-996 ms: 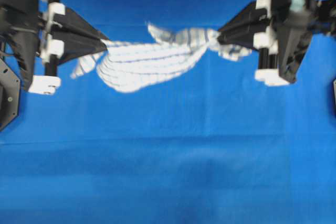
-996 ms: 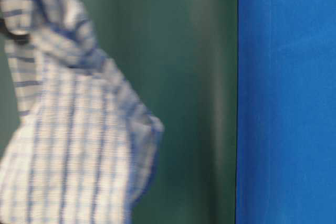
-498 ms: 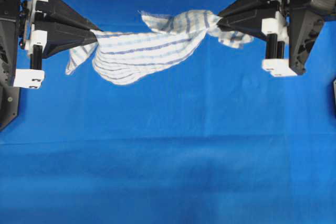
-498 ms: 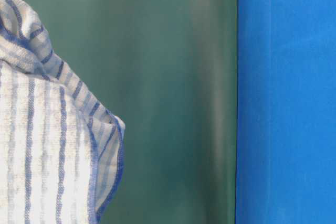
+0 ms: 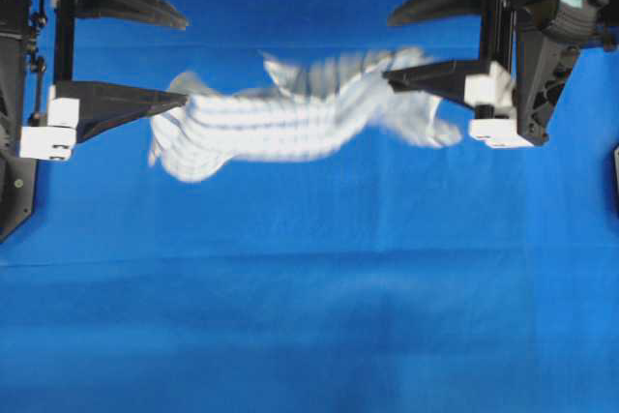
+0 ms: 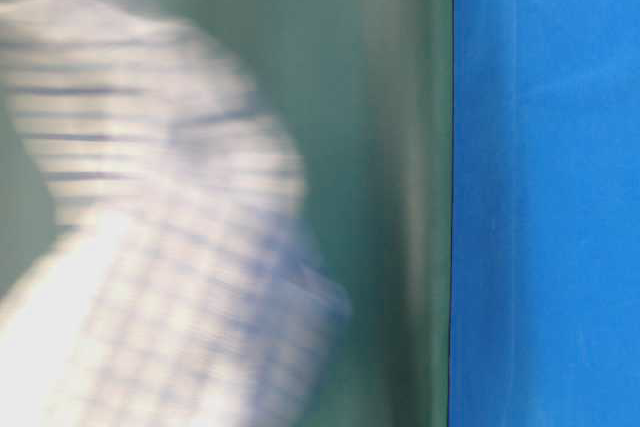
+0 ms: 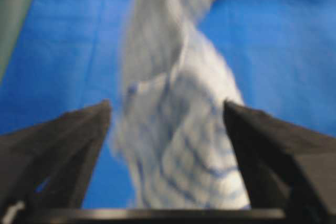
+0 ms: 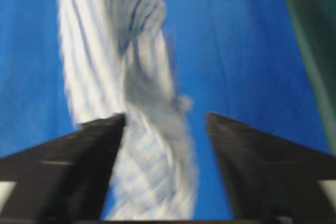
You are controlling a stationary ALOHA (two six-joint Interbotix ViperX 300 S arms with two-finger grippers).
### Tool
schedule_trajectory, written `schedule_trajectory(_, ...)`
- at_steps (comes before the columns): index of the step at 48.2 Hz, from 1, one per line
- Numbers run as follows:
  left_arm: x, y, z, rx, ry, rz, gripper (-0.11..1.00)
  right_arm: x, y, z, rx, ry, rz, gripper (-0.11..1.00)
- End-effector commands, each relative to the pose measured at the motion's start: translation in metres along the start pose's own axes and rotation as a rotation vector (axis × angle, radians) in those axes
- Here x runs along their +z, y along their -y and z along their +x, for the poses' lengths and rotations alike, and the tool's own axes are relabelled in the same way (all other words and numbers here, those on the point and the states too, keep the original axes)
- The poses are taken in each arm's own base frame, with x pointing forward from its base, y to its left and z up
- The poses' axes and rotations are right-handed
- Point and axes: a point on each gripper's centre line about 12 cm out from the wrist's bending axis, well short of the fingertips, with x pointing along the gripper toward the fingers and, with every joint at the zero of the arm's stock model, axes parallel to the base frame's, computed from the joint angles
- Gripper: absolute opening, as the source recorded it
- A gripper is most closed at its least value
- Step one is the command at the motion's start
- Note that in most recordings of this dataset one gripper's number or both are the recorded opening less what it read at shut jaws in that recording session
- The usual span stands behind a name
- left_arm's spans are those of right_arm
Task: Lift the towel with both arms.
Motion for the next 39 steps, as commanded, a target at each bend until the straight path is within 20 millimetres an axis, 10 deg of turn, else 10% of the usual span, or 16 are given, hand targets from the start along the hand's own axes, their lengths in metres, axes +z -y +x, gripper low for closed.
schedule_trajectory(1,0.007,-0.001,-0.005,0.004,0.028,-0.001,0.91,0.012,0.001,-0.009,-0.004,0.047,-0.003,0.68)
schedule_trajectory(18,-0.020,0.012,0.012,-0.042,-0.036,-0.005,0.90,-0.003,-0.005,-0.001,0.012,0.005,0.005,0.65)
schedule_trajectory(39,-0.119,0.054,0.078,-0.147,-0.159,-0.033,0.90,-0.086,-0.042,0.060,0.097,-0.149,0.001,0.65)
